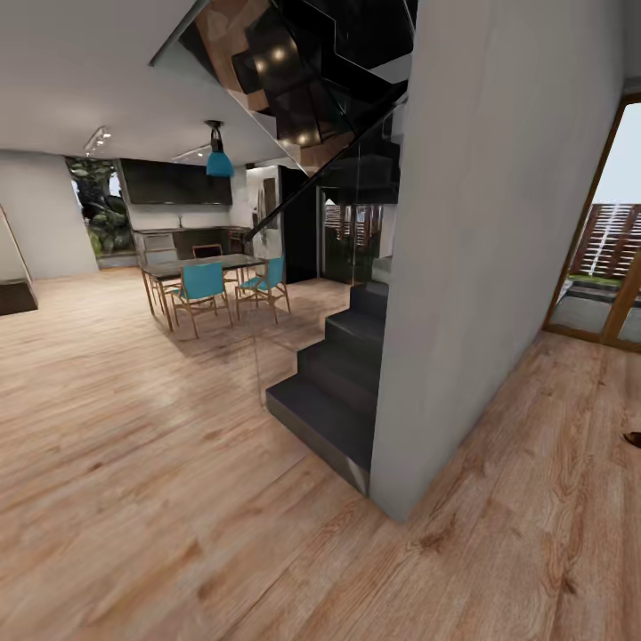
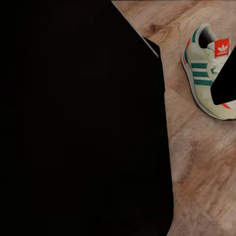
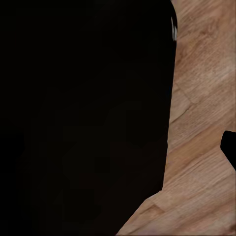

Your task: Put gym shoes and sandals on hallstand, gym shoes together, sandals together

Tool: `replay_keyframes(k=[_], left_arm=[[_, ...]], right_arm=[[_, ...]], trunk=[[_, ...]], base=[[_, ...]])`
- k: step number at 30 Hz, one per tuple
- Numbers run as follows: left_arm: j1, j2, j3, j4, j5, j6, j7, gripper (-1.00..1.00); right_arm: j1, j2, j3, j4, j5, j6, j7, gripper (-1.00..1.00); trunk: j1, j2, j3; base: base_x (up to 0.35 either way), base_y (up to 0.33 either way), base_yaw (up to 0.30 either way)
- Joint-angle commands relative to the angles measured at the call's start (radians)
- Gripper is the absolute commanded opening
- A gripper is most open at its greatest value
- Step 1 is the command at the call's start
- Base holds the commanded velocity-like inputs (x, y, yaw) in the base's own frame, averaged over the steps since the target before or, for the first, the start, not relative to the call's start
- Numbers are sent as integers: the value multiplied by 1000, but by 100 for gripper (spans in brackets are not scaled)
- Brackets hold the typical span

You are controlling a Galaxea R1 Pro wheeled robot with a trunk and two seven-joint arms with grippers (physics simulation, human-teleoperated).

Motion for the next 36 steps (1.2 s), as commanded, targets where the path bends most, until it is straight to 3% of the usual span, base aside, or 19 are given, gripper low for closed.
replay_keyframes(k=[1,7,19,26,36], left_arm=[[6,-4,6,-2,-6,-6,0,100],[40,-6,6,-7,-8,-31,1,100],[-29,-11,5,-76,-5,-67,4,100],[-29,-11,4,-115,-5,-68,3,100],[-29,-12,2,-172,-6,-69,3,100]], right_arm=[[4,-2,4,6,3,-6,6,100],[5,-2,7,40,9,-9,14,100],[5,-4,6,46,8,-14,14,100],[5,-3,6,45,8,-14,14,100],[5,-3,8,44,8,-15,12,100]], trunk=[[0,0,0],[0,0,0],[0,0,0],[0,0,0],[0,0,0]], base=[[-282,-128,0],[-182,-100,0],[-140,-7,0],[-334,-32,2],[-343,-9,229]])
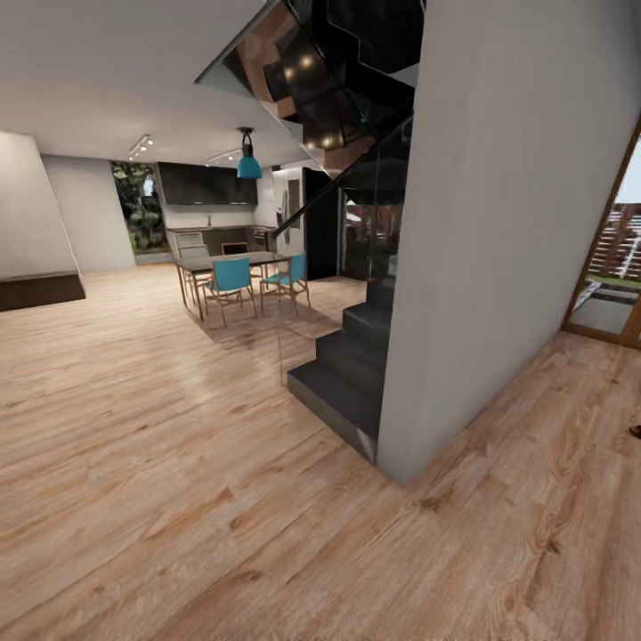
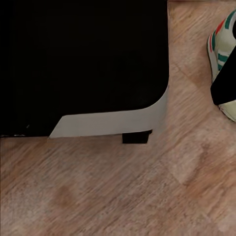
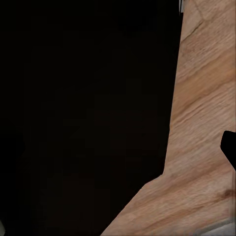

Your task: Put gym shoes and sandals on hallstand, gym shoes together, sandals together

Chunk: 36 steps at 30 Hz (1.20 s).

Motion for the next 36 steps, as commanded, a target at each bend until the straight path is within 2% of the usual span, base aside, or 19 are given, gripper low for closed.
replay_keyframes(k=[1,2,15,25,29,33,36], left_arm=[[-1,0,0,-5,-1,-4,0,100],[-1,0,0,-59,-1,-4,0,100],[-1,0,0,-60,-1,-5,-1,100],[-2,4,4,-88,-5,-9,-1,100],[-2,6,4,-177,-5,-9,-1,100],[-3,7,4,-346,-7,-5,0,100],[-5,7,4,-502,-8,3,1,100]], right_arm=[[0,0,1,0,1,-2,1,100],[0,0,1,0,1,-1,1,100],[0,0,1,1,1,-2,1,100],[0,0,1,0,1,-2,1,100],[0,0,1,0,1,-2,1,100],[0,-1,1,-1,2,-2,1,100],[0,0,2,-44,2,-1,1,100]], trunk=[[-1,0,-1],[-1,0,-1],[-1,0,-1],[-1,0,-1],[-1,0,-1],[-1,0,-1],[-1,0,-1]], base=[[-339,-92,289],[-333,-117,290],[-295,-150,293],[-63,-9,292],[-5,-1,233],[-1,0,74],[0,0,22]])
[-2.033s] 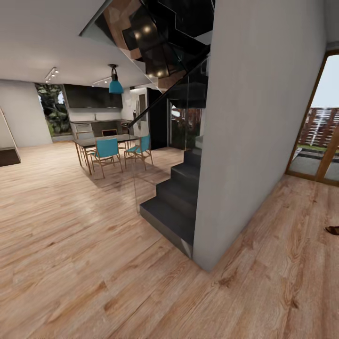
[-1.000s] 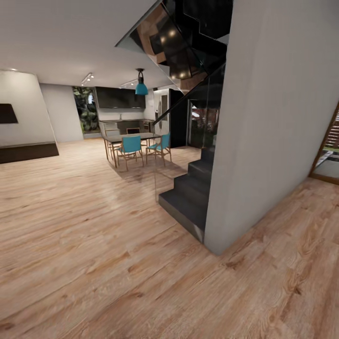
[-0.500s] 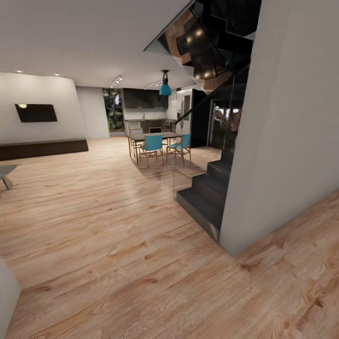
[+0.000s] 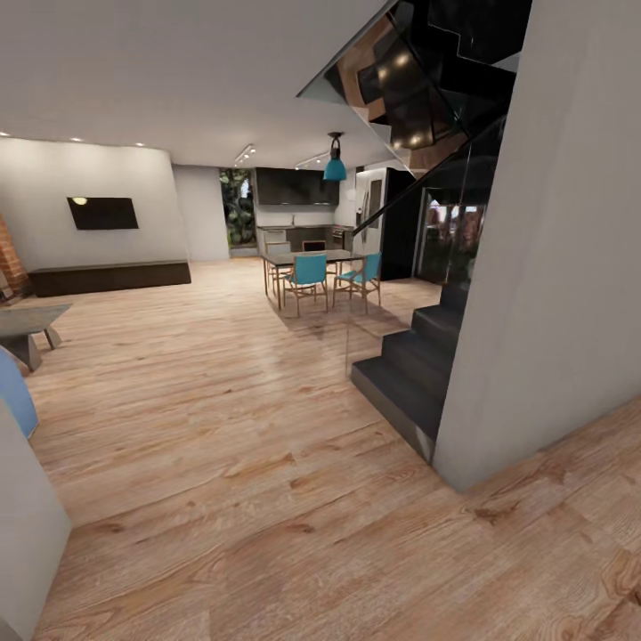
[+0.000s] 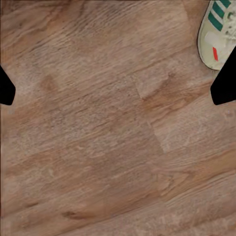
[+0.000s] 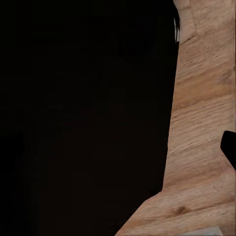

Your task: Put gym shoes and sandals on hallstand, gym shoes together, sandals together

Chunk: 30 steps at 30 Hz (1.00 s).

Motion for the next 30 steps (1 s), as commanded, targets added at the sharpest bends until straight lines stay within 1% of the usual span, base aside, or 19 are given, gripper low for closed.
replay_keyframes(k=[1,2,4,5,7,8,9,11,13,15,16,17,22,25,26,30], left_arm=[[-1,0,1,-31,-1,2,1,100],[-5,-1,0,-80,-1,19,0,100],[-16,-2,0,-120,-1,47,0,100],[-35,-3,-1,-150,-1,79,-1,100],[-96,-4,-2,-183,1,131,-3,100],[-108,-4,-2,-188,1,139,-3,100],[-135,-4,-2,-196,2,155,-4,100],[-153,-4,-2,-202,3,164,-4,100],[-157,-4,-2,-203,4,166,-4,100],[-161,-5,-3,-204,5,168,-5,100],[-162,-5,-3,-204,5,168,-5,100],[-164,-7,-4,-204,7,168,-5,100],[-164,-8,-5,-205,7,168,-4,100],[-165,-15,-5,-205,7,168,-4,100],[-165,-21,-5,-204,7,168,-4,100],[-165,-33,-7,-203,7,168,-4,100]], right_arm=[[0,0,1,-20,1,-1,1,100],[0,0,0,-69,1,0,0,100],[0,-1,-1,-131,0,4,-1,100],[0,-1,-1,-200,-1,9,-2,100],[0,-1,-2,-385,-16,47,-5,100],[0,-1,-3,-428,-22,65,-6,100],[0,-1,-3,-539,-41,134,-6,100],[-3,-1,-3,-647,-68,252,-6,100],[-5,-1,-3,-686,-79,312,-6,100],[-10,-1,-3,-756,-93,405,-6,100],[-13,0,-3,-773,-95,419,-6,100],[-24,0,-3,-827,-100,453,-5,100],[-30,-1,-2,-859,-102,472,0,100],[-31,-1,-1,-865,-102,475,1,100],[-31,-1,-1,-867,-102,476,1,100],[-32,-1,-1,-867,-102,477,3,100]], trunk=[[0,0,-1],[0,0,-1],[0,0,-1],[0,0,-1],[0,0,-1],[0,0,-1],[0,0,-1],[0,0,-1],[0,0,-1],[0,0,-1],[0,0,-1],[0,0,-1],[0,0,-1],[0,0,-1],[0,0,-1],[0,0,-1]], base=[[0,0,12],[0,0,7],[0,0,5],[0,0,3],[0,0,2],[0,0,0],[0,0,0],[0,0,0],[0,0,0],[0,0,0],[0,0,0],[0,0,0],[0,0,0],[-64,0,0],[-219,0,0],[-295,0,0]])
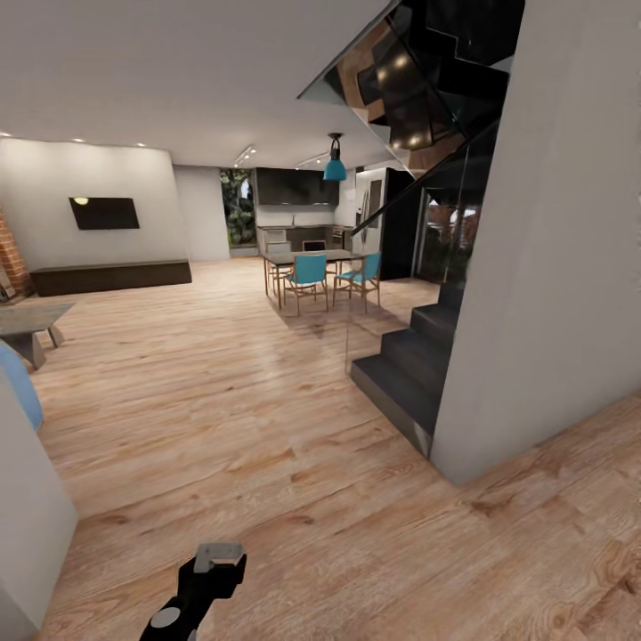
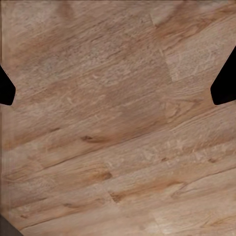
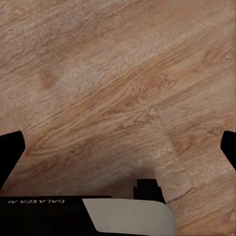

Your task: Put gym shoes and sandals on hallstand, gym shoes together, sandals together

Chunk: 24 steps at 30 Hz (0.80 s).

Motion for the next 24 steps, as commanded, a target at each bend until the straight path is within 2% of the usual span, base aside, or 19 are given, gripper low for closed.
replay_keyframes(k=[1,15,24], left_arm=[[0,-2,0,-2,0,6,0,100],[0,-5,0,-2,0,7,0,100],[0,-4,1,-3,0,7,0,100]], right_arm=[[0,0,0,-2,-9,5,-1,100],[0,0,6,-4,-7,5,-2,100],[1,0,5,-4,-7,5,-2,100]], trunk=[[-1,-1,-1],[-1,-1,-1],[-1,-1,-1]], base=[[-328,0,0],[-337,15,8],[-265,204,234]])
